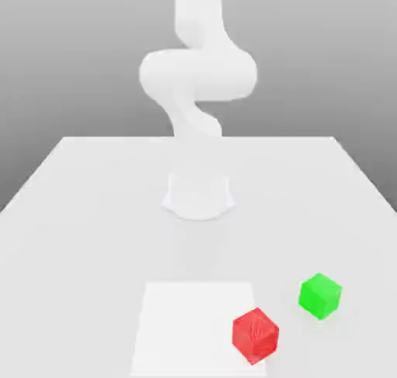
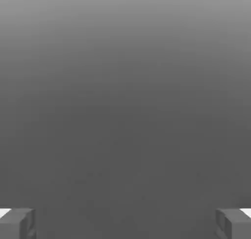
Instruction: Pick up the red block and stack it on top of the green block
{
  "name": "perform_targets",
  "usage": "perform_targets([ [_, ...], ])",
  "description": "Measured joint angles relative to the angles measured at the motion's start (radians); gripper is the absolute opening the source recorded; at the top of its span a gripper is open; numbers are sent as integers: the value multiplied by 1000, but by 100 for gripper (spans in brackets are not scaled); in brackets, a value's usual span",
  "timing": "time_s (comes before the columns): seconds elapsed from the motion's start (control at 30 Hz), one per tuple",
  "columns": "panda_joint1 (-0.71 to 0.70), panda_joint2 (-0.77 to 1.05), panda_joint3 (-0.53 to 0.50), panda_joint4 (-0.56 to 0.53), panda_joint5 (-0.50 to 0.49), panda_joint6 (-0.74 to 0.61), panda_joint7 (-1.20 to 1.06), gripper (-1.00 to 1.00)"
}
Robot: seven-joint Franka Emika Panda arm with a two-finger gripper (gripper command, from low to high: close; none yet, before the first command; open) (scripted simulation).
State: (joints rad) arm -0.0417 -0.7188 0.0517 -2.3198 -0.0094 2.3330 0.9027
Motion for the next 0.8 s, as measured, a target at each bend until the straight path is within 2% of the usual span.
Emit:
perform_targets([
  [0.43,-169,426,239,-103,-100,171,573,0],
  [0.8,-169,780,300,-189,-173,315,1045,0],
])
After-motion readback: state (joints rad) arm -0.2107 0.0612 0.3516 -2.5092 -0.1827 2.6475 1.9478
